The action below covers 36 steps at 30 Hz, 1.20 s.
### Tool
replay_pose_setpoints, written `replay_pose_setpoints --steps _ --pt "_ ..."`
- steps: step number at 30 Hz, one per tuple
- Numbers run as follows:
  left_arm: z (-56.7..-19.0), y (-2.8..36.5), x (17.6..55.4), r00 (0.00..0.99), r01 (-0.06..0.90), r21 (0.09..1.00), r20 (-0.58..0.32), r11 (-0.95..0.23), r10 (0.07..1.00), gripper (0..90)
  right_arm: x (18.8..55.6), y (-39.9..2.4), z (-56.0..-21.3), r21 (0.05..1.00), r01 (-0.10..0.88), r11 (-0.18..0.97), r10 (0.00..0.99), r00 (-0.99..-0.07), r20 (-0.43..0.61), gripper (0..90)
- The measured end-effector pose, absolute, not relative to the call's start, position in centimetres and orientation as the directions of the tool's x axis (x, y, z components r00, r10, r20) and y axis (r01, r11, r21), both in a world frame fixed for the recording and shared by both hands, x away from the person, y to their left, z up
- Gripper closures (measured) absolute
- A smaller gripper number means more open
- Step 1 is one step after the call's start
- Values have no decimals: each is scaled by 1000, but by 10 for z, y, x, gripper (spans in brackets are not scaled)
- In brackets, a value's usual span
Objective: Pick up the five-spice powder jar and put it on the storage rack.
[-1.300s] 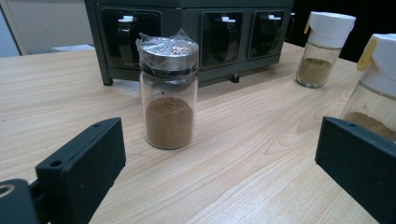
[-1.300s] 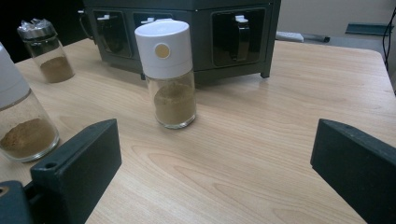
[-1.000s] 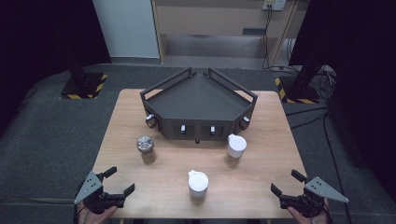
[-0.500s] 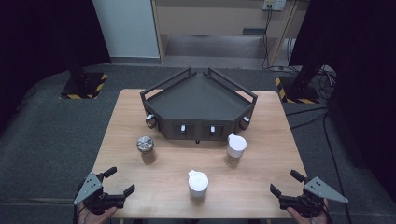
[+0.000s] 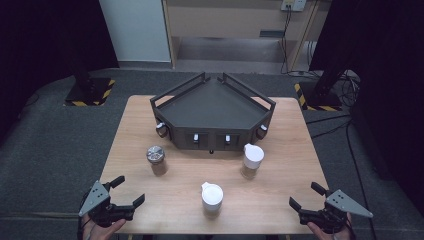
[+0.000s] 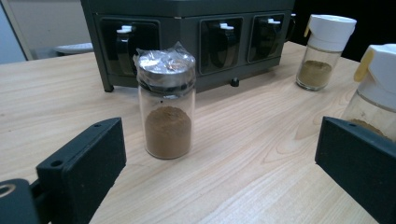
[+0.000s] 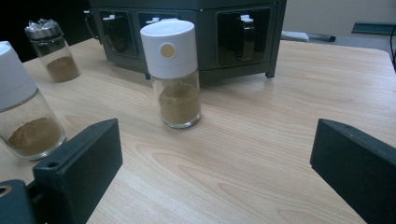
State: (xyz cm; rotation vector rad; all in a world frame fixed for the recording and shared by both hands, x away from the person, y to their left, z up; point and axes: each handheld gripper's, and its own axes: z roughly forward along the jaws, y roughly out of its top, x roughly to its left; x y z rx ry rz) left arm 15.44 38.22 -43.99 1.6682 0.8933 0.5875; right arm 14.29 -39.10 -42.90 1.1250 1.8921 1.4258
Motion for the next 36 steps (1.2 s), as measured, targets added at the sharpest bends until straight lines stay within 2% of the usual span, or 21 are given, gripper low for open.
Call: replay_pose_setpoints --steps 14,36 --pt "-411 382 173 577 260 959 -61 -113 815 8 143 -391 -429 946 309 100 849 -522 81 24" --pt "-401 371 217 587 279 951 -59 -133 807 8 143 -392 -430 946 309 95 849 -522 86 31"
